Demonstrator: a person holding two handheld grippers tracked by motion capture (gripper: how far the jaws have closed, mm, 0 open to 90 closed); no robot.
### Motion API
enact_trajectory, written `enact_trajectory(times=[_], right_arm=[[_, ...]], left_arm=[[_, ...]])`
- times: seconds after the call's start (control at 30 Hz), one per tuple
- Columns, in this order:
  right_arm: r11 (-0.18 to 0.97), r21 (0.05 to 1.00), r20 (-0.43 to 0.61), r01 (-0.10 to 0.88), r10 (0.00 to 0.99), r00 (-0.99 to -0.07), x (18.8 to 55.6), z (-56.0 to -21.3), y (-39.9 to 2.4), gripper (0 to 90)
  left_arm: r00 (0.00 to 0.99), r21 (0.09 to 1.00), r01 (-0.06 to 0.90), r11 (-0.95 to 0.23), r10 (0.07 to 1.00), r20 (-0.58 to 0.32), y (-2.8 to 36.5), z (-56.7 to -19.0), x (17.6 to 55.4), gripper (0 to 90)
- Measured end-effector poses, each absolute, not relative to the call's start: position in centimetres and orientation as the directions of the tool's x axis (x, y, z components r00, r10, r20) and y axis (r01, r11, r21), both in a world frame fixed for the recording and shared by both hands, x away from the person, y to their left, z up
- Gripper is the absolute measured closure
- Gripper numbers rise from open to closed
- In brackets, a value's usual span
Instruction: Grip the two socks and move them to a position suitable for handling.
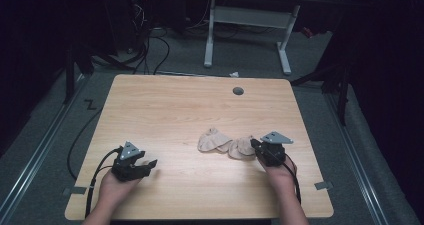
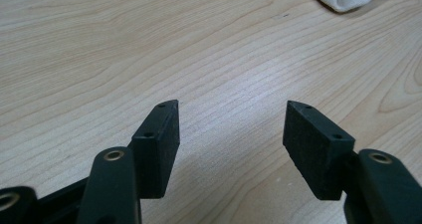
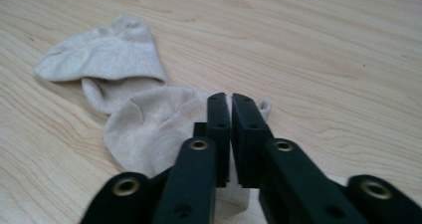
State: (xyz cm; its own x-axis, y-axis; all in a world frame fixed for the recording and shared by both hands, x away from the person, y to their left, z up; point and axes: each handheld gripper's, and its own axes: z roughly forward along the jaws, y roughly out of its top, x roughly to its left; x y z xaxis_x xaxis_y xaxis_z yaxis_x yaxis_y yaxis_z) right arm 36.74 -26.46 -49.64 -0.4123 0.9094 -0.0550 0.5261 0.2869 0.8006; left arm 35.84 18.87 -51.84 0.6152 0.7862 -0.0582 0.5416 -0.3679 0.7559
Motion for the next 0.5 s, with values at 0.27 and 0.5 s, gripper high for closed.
enact_trajectory(times=[0.27, 0.5], right_arm=[[0.305, 0.762, -0.044, 0.572, 0.904, -0.425, 37.7, -50.9, -26.5, 90.0], [0.323, 0.715, -0.036, 0.620, 0.903, -0.429, 38.2, -52.5, -26.2, 90.0]], left_arm=[[0.625, 0.752, 0.542, -0.376, 0.778, -0.061, 18.4, -51.9, 35.7, 39.8], [0.647, 0.752, 0.527, -0.396, 0.760, -0.053, 17.5, -51.9, 35.3, 40.1]])
